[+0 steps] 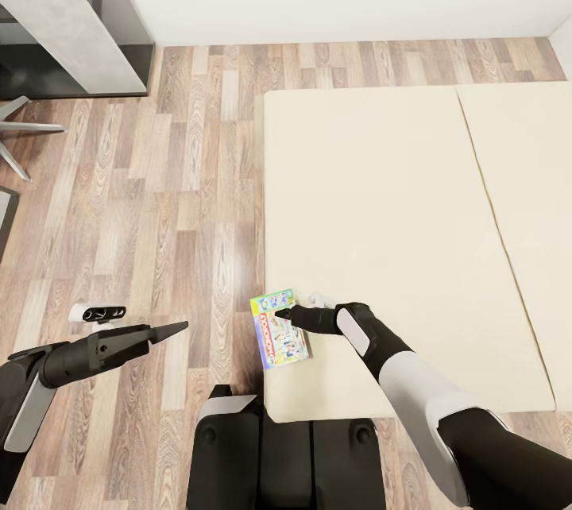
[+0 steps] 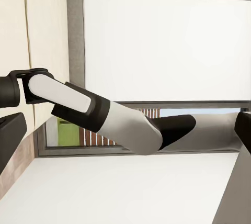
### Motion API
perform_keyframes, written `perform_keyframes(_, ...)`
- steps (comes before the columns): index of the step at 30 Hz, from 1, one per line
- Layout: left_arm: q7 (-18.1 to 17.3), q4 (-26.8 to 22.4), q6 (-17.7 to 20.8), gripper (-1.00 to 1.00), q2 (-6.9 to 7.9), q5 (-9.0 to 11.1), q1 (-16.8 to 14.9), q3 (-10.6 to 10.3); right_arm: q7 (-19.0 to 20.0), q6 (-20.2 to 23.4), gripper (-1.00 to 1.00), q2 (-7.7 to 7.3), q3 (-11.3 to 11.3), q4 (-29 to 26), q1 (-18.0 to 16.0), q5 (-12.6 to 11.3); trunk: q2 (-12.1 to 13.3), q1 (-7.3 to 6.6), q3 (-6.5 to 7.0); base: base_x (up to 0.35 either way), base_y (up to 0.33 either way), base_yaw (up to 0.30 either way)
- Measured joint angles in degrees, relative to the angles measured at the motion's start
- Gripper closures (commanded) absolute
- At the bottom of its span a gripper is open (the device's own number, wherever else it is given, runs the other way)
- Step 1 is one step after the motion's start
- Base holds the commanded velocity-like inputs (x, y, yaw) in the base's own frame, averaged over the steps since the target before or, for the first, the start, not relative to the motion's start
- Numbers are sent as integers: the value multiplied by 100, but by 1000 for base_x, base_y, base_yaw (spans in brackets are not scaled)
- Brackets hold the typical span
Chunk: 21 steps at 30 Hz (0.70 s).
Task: Put all the toys in the child's room - the three board games (two on the bed and one on the table), the two jigsaw puzzles on the table, and the tennis ball on the table - inside the toy box on the table in the child's room.
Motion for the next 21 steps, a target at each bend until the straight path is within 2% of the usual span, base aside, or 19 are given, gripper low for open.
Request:
perform_keyframes(9, 0, 0, 0, -100, 0, 0, 0, 0, 1, 4, -100, 0, 0, 0, 0, -1, 0, 0, 0, 0, 66, 0)
perform_keyframes(21, 0, 0, 0, -100, 0, 0, 1, 0, 1, 6, -100, 0, 0, -3, 41, 5, 0, 0, 0, 0, 4, 0)
